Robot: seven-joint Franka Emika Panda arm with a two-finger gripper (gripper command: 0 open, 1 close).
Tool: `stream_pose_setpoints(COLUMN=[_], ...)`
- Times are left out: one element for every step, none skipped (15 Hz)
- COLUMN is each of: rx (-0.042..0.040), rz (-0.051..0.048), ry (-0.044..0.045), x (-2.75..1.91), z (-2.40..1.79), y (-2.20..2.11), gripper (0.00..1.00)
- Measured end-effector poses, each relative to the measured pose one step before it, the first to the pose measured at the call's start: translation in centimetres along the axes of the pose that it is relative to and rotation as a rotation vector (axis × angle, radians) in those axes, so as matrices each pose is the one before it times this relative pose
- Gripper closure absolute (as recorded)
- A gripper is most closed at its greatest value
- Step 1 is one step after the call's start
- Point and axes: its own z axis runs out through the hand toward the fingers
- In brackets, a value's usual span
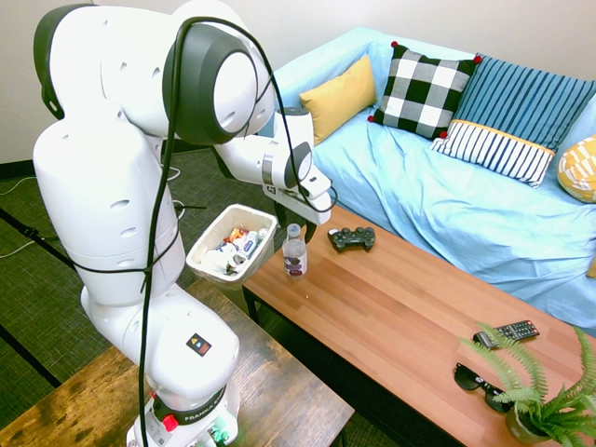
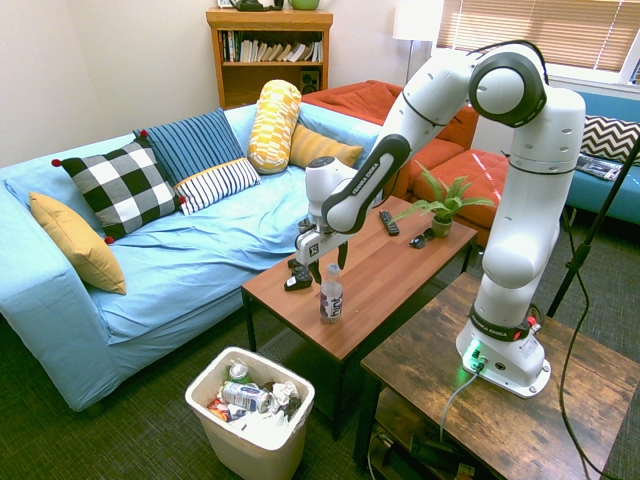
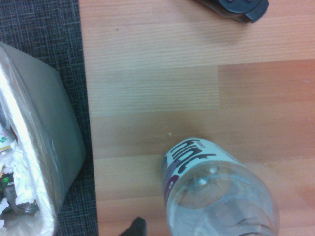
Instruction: Throw the bottle in the trash bin
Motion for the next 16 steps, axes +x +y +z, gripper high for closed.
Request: stream_pose_setpoints(rx=[-0.00098, -0.00171, -0.00101, -0.00043, -0.00078, -0.00078, -0.00302, -0.00467, -0.00433, -0.00403, -0.00314, -0.00380, -0.00277, 0.00155, 0.00094, -0.00045], rz=[0.00278, 0.00433, 0.00477, 0.00330, 0.00154, -0.00053, -0.00112, -0.00048, 0.00029, 0.00143, 0.00227, 0.00177, 0.00162, 0.00142, -0.00018, -0.00061], ry=[-0.00024, -0.00054, -0.00030, -0.00007, -0.00050, -0.00045, -0.00150, -0.00236, -0.00176, -0.00166, -0.00194, -0.00333, -0.00281, -0.00189, -0.00333, -0.00216], x=[0.081, 0.175, 0.200, 0.143, 0.050, -0.036, -0.089, -0.083, -0.016, 0.050, 0.091, 0.070, 0.090, 0.087, 0.035, 0.032], z=[0.045, 0.053, 0.030, 0.011, 0.011, 0.005, 0.023, 0.043, 0.046, 0.063, 0.122, 0.211, 0.174, -0.029, -0.008, -0.002], y=[0.044, 0.096, 0.102, 0.069, 0.033, -0.006, -0.001, 0.023, 0.048, 0.070, 0.071, 0.063, 0.046, -0.029, -0.006, 0.000], gripper=[1.00, 1.00, 1.00, 1.00, 1.00, 1.00, 1.00, 1.00, 1.00, 1.00, 1.00, 1.00, 1.00, 1.00, 1.00, 1.00])
